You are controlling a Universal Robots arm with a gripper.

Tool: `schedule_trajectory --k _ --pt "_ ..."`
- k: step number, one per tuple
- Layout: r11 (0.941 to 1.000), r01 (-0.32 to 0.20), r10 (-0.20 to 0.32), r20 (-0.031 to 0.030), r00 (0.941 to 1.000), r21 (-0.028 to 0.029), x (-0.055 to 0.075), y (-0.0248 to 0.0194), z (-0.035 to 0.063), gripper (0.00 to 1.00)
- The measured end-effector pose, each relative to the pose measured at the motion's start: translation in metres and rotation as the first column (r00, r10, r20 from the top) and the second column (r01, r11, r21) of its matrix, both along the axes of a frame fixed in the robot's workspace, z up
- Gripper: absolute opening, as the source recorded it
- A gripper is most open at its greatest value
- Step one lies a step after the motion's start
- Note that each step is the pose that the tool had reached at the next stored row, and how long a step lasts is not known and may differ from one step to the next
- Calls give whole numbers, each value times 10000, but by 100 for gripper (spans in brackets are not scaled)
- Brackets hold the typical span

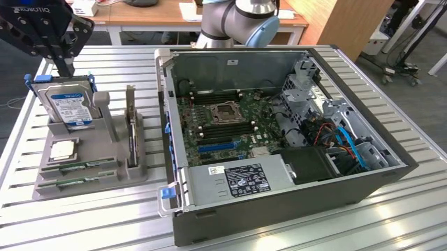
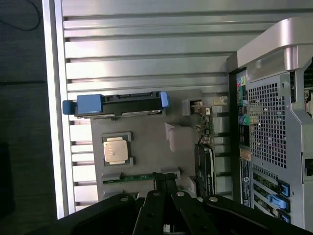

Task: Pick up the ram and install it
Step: 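Reach for the ram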

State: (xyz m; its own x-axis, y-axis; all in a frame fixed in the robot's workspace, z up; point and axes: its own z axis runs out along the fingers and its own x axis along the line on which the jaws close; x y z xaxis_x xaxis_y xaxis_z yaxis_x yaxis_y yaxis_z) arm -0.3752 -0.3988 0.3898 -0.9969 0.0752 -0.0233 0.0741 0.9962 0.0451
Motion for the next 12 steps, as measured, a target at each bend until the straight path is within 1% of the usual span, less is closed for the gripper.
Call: schedule_trajectory --k 3,5,12 --pt "10000 1 -1 0 10000 0 -1 0 0 10" --pt "10000 3 -3 -1 10000 0 -3 -11 0 10" --pt "10000 2 -2 0 10000 0 -1 -122 0 10"
